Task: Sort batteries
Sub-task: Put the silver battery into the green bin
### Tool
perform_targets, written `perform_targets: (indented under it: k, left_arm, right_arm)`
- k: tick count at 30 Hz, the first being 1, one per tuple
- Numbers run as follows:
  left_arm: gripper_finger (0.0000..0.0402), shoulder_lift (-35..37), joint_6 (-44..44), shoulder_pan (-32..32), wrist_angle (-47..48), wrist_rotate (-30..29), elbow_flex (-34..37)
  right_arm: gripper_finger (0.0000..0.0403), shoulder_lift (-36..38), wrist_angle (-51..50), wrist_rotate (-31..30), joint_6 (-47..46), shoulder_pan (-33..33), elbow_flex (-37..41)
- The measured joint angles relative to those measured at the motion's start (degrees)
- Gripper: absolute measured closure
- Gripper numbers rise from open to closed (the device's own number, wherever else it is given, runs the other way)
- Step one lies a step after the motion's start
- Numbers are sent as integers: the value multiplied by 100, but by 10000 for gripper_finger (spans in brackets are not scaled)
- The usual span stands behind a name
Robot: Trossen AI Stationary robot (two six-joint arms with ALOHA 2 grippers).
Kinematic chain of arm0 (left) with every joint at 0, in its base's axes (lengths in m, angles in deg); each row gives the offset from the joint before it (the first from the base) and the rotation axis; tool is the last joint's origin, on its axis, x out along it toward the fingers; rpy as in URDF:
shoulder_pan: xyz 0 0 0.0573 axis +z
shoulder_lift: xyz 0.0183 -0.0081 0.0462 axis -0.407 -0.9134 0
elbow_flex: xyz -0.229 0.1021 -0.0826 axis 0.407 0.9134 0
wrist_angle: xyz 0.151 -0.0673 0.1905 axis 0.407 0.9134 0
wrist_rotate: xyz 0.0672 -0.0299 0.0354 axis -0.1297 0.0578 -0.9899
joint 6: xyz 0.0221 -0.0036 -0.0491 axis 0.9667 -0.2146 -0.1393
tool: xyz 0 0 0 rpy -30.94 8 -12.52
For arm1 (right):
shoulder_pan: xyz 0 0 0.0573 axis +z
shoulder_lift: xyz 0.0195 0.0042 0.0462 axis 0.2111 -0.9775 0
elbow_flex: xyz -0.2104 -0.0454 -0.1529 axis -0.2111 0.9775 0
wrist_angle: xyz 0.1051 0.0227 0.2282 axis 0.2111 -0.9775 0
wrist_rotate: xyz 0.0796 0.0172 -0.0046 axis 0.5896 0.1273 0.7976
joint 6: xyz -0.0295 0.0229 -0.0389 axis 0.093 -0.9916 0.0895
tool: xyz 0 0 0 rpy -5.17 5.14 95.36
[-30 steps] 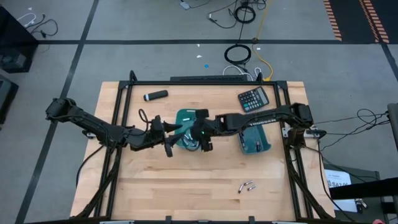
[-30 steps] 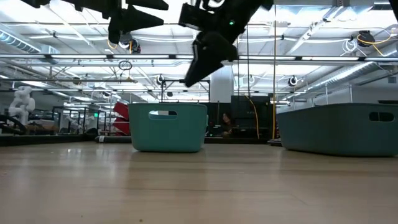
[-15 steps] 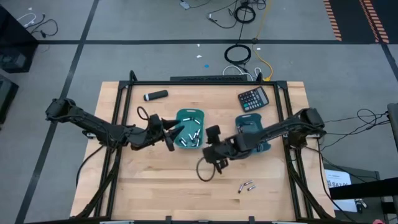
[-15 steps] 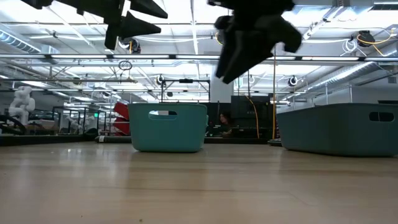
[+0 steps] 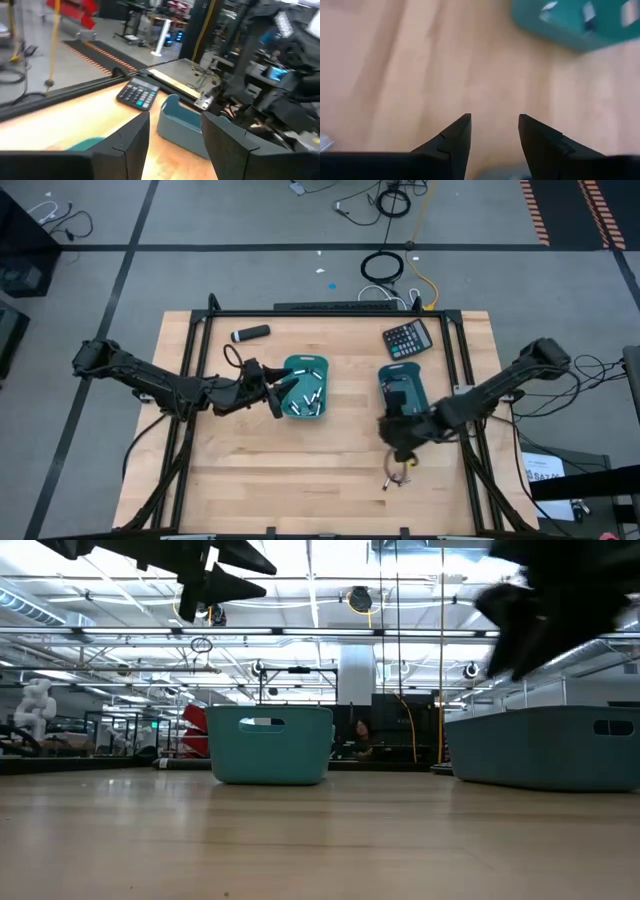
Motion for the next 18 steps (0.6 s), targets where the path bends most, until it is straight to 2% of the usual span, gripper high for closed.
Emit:
perform_targets:
  k: [3,7,13,18]
  left_arm:
    - [215,2,393,-2,-12,186,-65]
    - [215,0,809,-6,6,274,-72]
    - [215,0,1037,-6,131,274,-72]
    - [215,0,1114,0,219,278,-72]
  right_arm:
    - [248,303,36,114,-703,414,359]
    - [248,221,47,123,-1268,876,302]
    - [248,-549,-37,661,-1249,1391,-297]
    - [247,-1335,-235,1132,-855,1634,-787]
